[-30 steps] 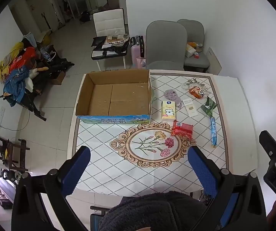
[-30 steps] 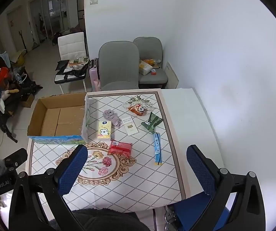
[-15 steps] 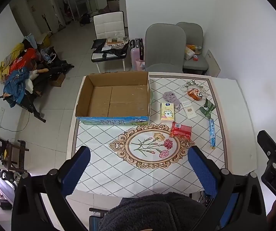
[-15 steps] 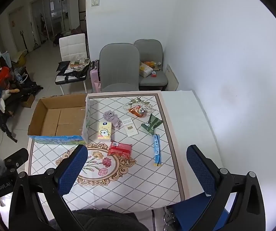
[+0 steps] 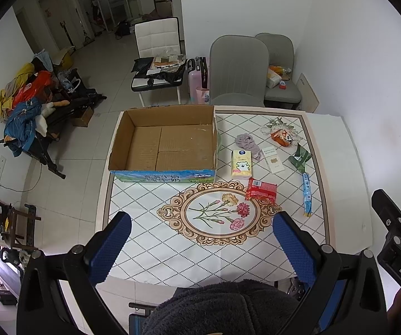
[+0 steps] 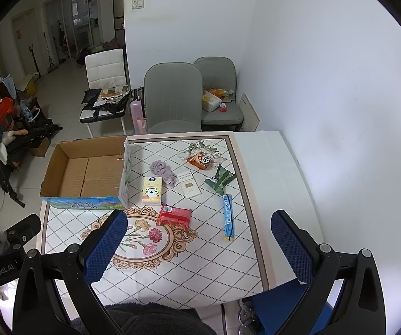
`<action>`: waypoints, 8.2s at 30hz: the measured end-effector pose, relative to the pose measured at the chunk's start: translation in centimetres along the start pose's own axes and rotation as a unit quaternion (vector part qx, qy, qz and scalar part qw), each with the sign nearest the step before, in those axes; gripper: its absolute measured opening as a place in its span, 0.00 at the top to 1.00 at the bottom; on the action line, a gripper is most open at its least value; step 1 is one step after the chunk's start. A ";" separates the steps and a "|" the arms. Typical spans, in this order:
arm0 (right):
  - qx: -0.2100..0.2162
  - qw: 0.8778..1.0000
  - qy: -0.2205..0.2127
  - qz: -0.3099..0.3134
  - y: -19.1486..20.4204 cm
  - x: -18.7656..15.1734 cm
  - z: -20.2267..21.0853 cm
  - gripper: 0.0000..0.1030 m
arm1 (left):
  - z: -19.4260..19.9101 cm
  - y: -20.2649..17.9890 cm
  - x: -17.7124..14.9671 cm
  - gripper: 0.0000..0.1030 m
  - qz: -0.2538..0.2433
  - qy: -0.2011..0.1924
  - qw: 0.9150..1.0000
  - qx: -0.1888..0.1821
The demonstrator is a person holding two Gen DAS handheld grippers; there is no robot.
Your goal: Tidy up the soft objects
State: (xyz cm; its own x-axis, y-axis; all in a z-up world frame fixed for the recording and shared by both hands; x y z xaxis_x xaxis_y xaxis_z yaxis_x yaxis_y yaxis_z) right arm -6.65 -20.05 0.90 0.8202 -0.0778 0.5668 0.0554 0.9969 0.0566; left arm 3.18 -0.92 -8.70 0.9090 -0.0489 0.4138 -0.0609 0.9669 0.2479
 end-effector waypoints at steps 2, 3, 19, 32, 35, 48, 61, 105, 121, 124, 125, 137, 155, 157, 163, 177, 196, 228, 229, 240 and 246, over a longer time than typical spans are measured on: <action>0.000 1.000 -0.001 0.000 0.0 0.0 0.0 0.00 | 0.0 -0.1 0.0 0.00 0.000 0.000 1.000 -0.001; 0.000 1.000 -0.001 0.000 0.0 0.1 0.0 0.00 | 0.0 -0.2 0.2 0.00 0.000 0.000 1.000 -0.001; -0.001 1.000 -0.003 0.001 -0.1 0.2 -0.3 0.00 | 0.1 -0.4 0.6 0.00 0.001 -0.002 1.000 -0.004; 0.000 1.000 -0.004 0.002 0.0 0.7 -0.6 0.00 | -0.2 -0.4 1.0 0.00 0.003 -0.002 1.000 -0.005; 0.002 1.000 -0.004 0.001 0.0 0.6 -0.6 0.00 | -0.2 -0.3 1.2 0.00 0.003 -0.003 1.000 -0.005; -0.002 1.000 -0.007 0.003 0.3 0.7 -0.8 0.00 | -0.4 -0.3 2.0 0.00 0.005 -0.005 1.000 -0.008; 0.001 1.000 -0.009 0.000 0.2 0.7 -0.8 0.00 | -0.2 -0.4 2.0 0.00 0.005 -0.007 1.000 -0.010; 0.018 0.940 0.277 -0.198 -24.7 -13.0 -38.3 0.13 | -35.1 -28.8 -6.0 0.03 0.079 0.495 0.857 -0.123; 0.047 0.918 0.324 -0.223 -25.2 -15.5 -45.1 0.44 | -38.9 -30.7 -7.9 0.43 -0.014 0.457 0.889 -0.037; 0.069 0.905 0.345 -0.239 -25.2 -17.4 -46.3 0.66 | -38.0 -31.1 -8.0 0.48 -0.137 0.372 0.918 -0.008; 0.073 0.901 0.352 -0.243 -25.1 -17.9 -46.4 0.69 | -37.6 -31.2 -8.1 0.49 -0.190 0.332 0.924 0.008; 0.081 0.897 0.352 -0.254 -25.0 -20.2 -47.2 0.72 | -38.0 -28.5 -8.7 0.47 -0.180 0.317 0.931 -0.018; 0.101 0.921 0.313 -0.208 -20.3 -19.5 -43.0 0.87 | -29.7 -21.7 -11.9 0.58 -0.169 0.237 0.956 -0.041; 0.119 0.924 0.301 -0.205 -19.1 -18.5 -41.9 0.87 | -27.7 -20.0 -12.0 0.58 -0.157 0.225 0.960 -0.056; 0.184 0.930 0.260 -0.181 -12.9 -13.1 -36.8 0.87 | -21.8 -14.8 -8.4 0.58 -0.115 0.190 0.971 -0.086; 0.268 0.934 0.220 -0.085 11.1 0.5 -36.6 0.87 | -25.0 -0.4 7.2 0.58 -0.035 0.155 0.985 -0.066; 0.141 0.934 0.318 -0.084 18.5 0.1 -57.9 0.87 | -46.4 0.9 9.7 0.58 -0.074 0.297 0.948 -0.087; 0.129 0.945 0.297 -0.047 20.3 -0.2 -52.9 0.05 | -41.1 8.2 7.2 0.12 -0.050 0.243 0.968 -0.034; 0.130 0.946 0.293 -0.045 20.3 -0.2 -52.5 0.04 | -40.7 8.4 7.1 0.12 -0.047 0.236 0.970 -0.031; 0.147 0.960 0.235 -0.020 20.3 0.2 -45.5 0.03 | -33.6 10.6 6.7 0.02 -0.021 0.154 0.988 -0.017; 0.192 0.957 0.213 -0.030 19.7 0.5 -42.0 0.03 | -29.1 10.1 6.8 0.02 -0.002 0.124 0.992 -0.015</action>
State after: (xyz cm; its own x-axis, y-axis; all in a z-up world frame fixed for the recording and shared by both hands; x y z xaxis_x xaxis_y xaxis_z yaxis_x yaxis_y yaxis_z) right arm 18.73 0.23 -32.20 0.9846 -0.0406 0.1703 -0.0359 0.9051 0.4237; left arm 20.71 15.81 -28.84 0.9829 0.0073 0.1840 -0.0488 0.9738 0.2221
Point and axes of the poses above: each gripper's, at about its wrist camera, not at the fingertips, and z roughly against the way its jaws point, y to its left, x to its top, the point moved 10 cm from there along -z, roughly the way its jaws point, and after that the axes turned 15 degrees about x, right-handed, at the moved point
